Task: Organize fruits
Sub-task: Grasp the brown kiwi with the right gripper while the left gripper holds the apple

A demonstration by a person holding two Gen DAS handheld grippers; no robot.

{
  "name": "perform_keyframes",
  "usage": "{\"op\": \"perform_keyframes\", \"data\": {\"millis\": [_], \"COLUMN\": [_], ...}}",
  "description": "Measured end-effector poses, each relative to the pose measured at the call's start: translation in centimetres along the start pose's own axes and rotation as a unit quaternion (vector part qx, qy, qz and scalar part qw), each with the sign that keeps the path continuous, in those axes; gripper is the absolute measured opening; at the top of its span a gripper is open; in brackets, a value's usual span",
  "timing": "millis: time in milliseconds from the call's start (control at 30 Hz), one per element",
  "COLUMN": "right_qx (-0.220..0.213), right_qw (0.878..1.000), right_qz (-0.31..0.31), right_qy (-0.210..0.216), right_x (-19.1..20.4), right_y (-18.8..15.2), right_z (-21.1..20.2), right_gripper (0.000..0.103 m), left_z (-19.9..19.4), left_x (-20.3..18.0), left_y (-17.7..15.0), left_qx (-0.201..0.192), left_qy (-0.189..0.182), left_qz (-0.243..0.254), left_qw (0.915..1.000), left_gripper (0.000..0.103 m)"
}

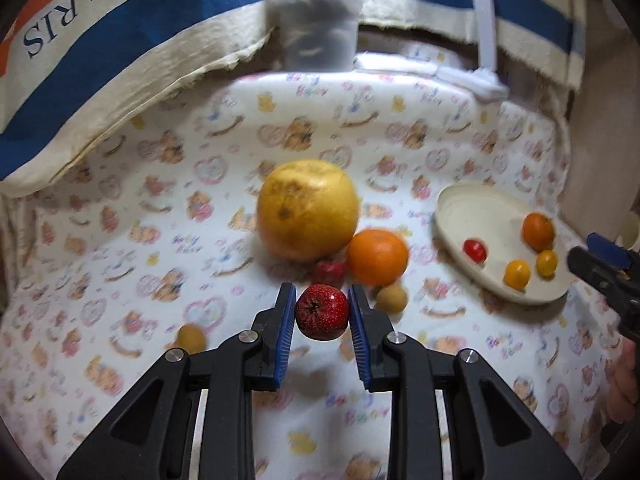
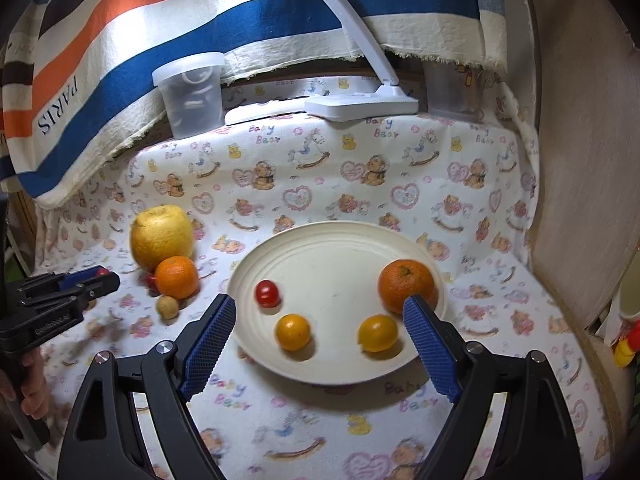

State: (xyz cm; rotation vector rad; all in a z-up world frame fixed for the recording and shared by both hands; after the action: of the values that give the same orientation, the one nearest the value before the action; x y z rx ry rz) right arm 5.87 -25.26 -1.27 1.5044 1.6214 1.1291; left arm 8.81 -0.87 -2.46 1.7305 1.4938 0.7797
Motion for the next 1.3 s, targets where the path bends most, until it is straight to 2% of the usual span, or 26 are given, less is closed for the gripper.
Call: {"op": "perform_keyframes", "data": {"millis": [67,167,300,467,667,867,1133,1200,1300], "right_qx": [-0.002,-0.011,0.015,0.029,0.064,0.088,0.112,0.120,0.126], "right_qw": [1.000,1.000,0.999,0.998,0.996,0.994,0.992,0.990,0.989], "right_qz": [-0.005,-0.026,-0.032,-0.034,-0.032,-0.030,-0.033,-0.048,-0.056], "right_qy": [0.016,0.009,0.026,0.044,0.057,0.050,0.049,0.056,0.059], "right_x": [0.6,1.9,3.7,6.3,9.4,11.9,13.1,13.6,13.8], "right_y": [0.2,0.4,0.6,1.2,1.6,2.0,2.0,1.6,0.9], "right_z": [-0.4,-0.7,-0.1,0.5,2.2,4.5,7.7,8.2,8.5], "right_gripper": [0.087,0.087,0.087,0.087,0.087,0.087,0.087,0.080,0.079], "left_z": [-0.8,-1.7,-2.2,-2.5,-2.0,-2.2,-1.8,-1.8,-1.6], "left_x": [0.4,1.0,2.4,3.3,4.6,5.8,6.9,7.0,7.2], "left_y": [0.3,0.8,1.3,1.6,1.6,1.7,1.8,1.8,1.7], "left_qx": [-0.013,-0.029,-0.030,-0.044,-0.043,-0.043,-0.037,-0.037,-0.033], "left_qy": [-0.010,-0.001,-0.013,0.006,0.019,0.018,0.031,0.033,0.036], "left_qz": [-0.009,-0.009,-0.040,-0.043,-0.056,-0.074,-0.084,-0.085,-0.088], "left_qw": [0.9998,0.9995,0.9986,0.9981,0.9973,0.9962,0.9953,0.9951,0.9949], "left_gripper": [0.026,0.026,0.026,0.026,0.026,0.026,0.026,0.026,0.026]}}
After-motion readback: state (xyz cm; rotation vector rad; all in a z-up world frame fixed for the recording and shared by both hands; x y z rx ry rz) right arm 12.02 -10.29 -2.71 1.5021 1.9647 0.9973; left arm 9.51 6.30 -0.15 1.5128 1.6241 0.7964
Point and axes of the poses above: each gripper's, at about its wrist camera, not at the fingertips, and z roughly the way its jaws point, x to its left, y to its top, the point moved 1 cm from there along z, roughly the way its jaws point, and after that the axes turned 8 degrees about -x, right-handed, at the moved point
